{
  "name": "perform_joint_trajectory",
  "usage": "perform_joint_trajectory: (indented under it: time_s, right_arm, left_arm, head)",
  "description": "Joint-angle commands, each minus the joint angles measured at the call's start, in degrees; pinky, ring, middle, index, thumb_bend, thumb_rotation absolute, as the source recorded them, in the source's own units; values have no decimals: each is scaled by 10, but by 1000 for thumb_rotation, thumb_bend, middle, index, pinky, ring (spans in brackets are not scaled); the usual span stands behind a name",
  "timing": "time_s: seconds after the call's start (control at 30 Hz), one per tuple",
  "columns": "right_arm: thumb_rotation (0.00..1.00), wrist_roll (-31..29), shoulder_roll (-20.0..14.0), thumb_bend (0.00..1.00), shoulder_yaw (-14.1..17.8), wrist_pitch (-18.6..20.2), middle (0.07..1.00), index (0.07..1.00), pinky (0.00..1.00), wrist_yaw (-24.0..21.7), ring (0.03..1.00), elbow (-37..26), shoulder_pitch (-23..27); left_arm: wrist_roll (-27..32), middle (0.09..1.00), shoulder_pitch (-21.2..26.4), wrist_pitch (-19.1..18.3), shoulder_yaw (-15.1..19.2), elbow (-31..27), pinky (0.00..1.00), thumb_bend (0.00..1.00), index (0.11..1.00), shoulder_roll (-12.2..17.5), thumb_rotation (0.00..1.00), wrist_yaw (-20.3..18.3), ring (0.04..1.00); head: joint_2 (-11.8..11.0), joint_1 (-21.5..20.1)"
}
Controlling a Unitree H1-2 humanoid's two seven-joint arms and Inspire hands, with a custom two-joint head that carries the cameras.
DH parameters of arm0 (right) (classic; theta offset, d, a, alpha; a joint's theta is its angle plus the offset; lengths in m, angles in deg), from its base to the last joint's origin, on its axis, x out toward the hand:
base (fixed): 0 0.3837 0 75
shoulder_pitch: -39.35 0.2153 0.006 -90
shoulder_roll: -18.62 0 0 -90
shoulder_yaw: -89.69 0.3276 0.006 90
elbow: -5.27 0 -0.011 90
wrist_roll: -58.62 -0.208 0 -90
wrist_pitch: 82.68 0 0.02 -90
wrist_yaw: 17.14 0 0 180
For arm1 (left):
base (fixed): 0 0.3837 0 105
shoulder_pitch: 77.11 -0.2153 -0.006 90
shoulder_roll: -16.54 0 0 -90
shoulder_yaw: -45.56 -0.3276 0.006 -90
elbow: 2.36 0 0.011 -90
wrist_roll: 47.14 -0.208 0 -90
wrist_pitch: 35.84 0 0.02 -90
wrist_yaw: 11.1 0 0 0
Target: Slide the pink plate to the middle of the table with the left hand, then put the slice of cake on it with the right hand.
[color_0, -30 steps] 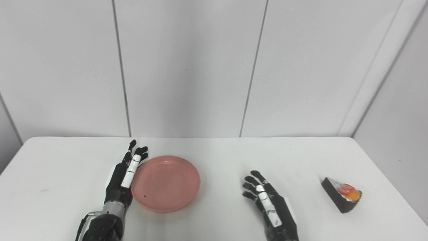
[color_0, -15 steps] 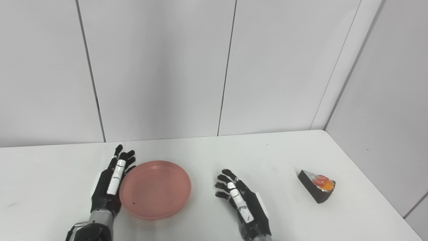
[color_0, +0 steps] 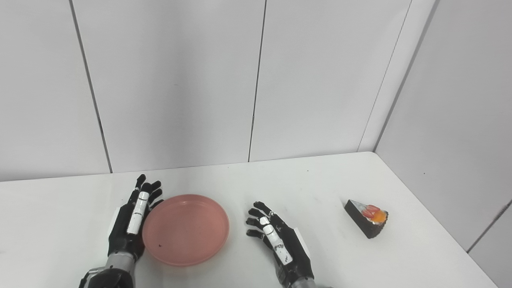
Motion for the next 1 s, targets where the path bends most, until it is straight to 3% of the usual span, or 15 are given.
perform_joint_trajectory:
  time_s: [0.0, 0.17, 0.27, 0.33, 0.43, 0.5, 0.67, 0.73, 0.83, 0.97]
  right_arm:
    - [699, 8, -2, 764, -1, -6, 802, 825, 712, 0, 776, 11, -4]
    - [694, 44, -8, 742, -3, -31, 799, 825, 709, 13, 774, -8, -6]
    - [654, 50, -16, 814, -2, -32, 818, 828, 712, 9, 787, -49, -7]
    - [625, 59, -24, 839, -2, -34, 814, 839, 662, 8, 778, -78, -7]
    - [656, 125, -51, 848, -5, -38, 809, 842, 613, 23, 754, -115, -3]
    - [685, 193, -73, 866, -7, -9, 817, 846, 622, 37, 756, -142, 0]
    - [529, 297, -112, 844, 2, 95, 872, 851, 740, 33, 839, -232, 3]
    - [449, 308, -119, 845, 4, 127, 904, 857, 700, 24, 866, -263, 5]
    - [407, 385, -151, 863, -7, 205, 939, 865, 686, -15, 900, -320, 11]
    - [369, 469, -178, 917, -6, 263, 939, 871, 674, -78, 902, -349, 26]
  left_arm:
    - [0, 893, 1, -13, -2, 5, 855, 798, 1000, -2, 794, -4, 899]
    - [-3, 884, -6, -23, -1, -4, 842, 770, 1000, 1, 793, -3, 900]
    - [-3, 877, -9, -29, 0, -9, 840, 746, 1000, 3, 789, -4, 899]
    - [-3, 873, -9, -31, 1, -10, 845, 734, 1000, 5, 787, -7, 902]
    - [1, 869, -8, -33, 4, -11, 857, 743, 1000, 9, 792, -14, 908]
    - [6, 867, -8, -39, 7, -13, 858, 766, 1000, 9, 792, -16, 912]
    - [8, 845, -7, -53, 13, -16, 839, 782, 1000, 12, 783, -13, 893]
    - [7, 839, -8, -58, 12, -20, 824, 770, 1000, 15, 795, -11, 887]
    - [8, 835, -6, -62, 13, -18, 817, 758, 1000, 19, 799, -12, 882]
    - [6, 822, -4, -64, 11, -15, 801, 755, 1000, 22, 806, -11, 870]
  head:
    - [0, 2]
    - [0, 6]
    - [1, 4]
    - [1, 4]
    - [3, 5]
    - [4, 7]
    - [7, 8]
    - [8, 8]
    - [8, 4]
    - [6, 3]
